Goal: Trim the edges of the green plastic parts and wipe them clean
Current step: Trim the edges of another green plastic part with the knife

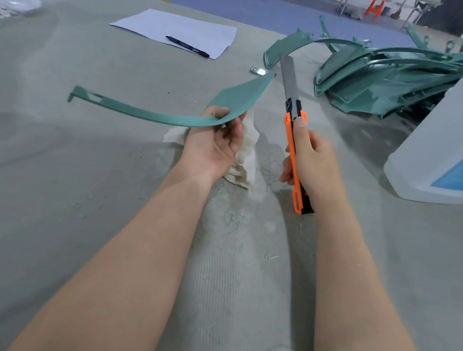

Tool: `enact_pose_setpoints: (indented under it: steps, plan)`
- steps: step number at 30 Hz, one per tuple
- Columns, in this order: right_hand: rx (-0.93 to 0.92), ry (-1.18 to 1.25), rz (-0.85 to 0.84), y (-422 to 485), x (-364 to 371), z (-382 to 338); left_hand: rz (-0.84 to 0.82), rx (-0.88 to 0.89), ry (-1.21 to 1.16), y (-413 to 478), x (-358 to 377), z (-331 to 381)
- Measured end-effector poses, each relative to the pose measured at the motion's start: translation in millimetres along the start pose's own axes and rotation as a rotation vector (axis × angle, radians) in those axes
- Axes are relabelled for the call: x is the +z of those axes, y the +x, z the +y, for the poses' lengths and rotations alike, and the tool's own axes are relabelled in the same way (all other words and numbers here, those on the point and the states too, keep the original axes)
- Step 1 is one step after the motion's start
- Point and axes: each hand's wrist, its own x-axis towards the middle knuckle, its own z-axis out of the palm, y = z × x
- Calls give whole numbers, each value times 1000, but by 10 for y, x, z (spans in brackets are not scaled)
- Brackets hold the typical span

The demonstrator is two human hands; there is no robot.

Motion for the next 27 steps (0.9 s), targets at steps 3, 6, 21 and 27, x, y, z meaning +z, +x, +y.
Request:
enact_pose_setpoints:
  steps: [3,6,21,27]
  plan:
    - [-12,14,39,4,-14,-5,8,-10,-24,5,9,29]
    - [-40,8,38,-10,-7,-6,4,-29,-32,21,12,47]
    - [-31,38,6,16,14,29,-86,-103,-92,34,-30,54]
    - [-14,67,-38,18,18,34,-93,-94,-98,35,-57,51]
